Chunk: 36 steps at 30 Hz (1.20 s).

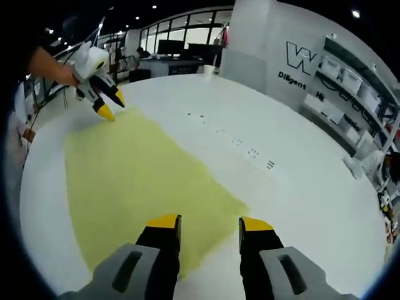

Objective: Fold the garment on the visible template until the final outline fits inside the template.

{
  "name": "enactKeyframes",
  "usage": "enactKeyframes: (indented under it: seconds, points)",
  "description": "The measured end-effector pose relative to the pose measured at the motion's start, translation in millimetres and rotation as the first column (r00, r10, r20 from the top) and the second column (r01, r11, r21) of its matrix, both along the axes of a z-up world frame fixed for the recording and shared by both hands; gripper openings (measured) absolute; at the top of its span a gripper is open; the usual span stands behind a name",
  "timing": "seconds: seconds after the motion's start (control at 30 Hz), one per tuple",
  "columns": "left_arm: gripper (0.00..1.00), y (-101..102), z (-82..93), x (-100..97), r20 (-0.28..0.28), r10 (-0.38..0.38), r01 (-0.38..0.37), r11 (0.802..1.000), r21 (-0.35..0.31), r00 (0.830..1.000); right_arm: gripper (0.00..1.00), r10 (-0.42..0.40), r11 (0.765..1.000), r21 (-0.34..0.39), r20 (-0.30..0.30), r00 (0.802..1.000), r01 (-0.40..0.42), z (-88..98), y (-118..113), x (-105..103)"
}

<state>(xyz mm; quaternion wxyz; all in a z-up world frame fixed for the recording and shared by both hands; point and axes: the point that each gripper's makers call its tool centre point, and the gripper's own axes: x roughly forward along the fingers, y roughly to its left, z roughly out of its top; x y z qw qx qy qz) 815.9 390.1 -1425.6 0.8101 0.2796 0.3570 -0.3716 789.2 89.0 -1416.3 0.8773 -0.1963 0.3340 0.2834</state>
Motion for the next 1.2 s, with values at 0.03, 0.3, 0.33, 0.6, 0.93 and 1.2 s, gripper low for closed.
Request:
enactKeyframes:
  seconds: [0.03,0.3,0.33,0.6,0.93,1.2]
  points:
    - [0.34,-1,-0.7,-1.7,0.002,-0.004,0.004,1.000,-0.002,1.000,0.32,0.009,1.000,0.000,0.000,1.000,-0.009,-0.6,1,-2]
    - [0.40,-4,1.9,-18.8,-0.027,-0.011,0.010,1.000,-0.025,1.000,0.42,0.035,0.999,0.025,-0.011,0.999,-0.035,1.1,7,-10]
    - [0.42,-4,3.0,-22.1,-0.027,-0.014,0.013,0.999,-0.035,1.000,0.44,0.036,0.999,0.027,-0.015,0.999,-0.036,0.5,7,-12]
    - [0.64,-11,-0.1,-51.9,-0.031,-0.038,0.035,0.997,-0.073,0.999,0.54,0.060,0.998,0.023,-0.044,0.997,-0.059,-12.4,11,-37]
    - [0.85,-32,1.5,-66.3,-0.015,-0.033,0.031,0.995,-0.098,0.999,0.57,0.098,0.994,0.050,-0.038,0.994,-0.096,-5.2,32,-60]
    - [0.87,-38,-2.1,-74.8,-0.018,-0.055,0.053,0.995,-0.088,0.998,0.59,0.149,0.988,0.039,-0.045,0.988,-0.148,-5.9,45,-74]
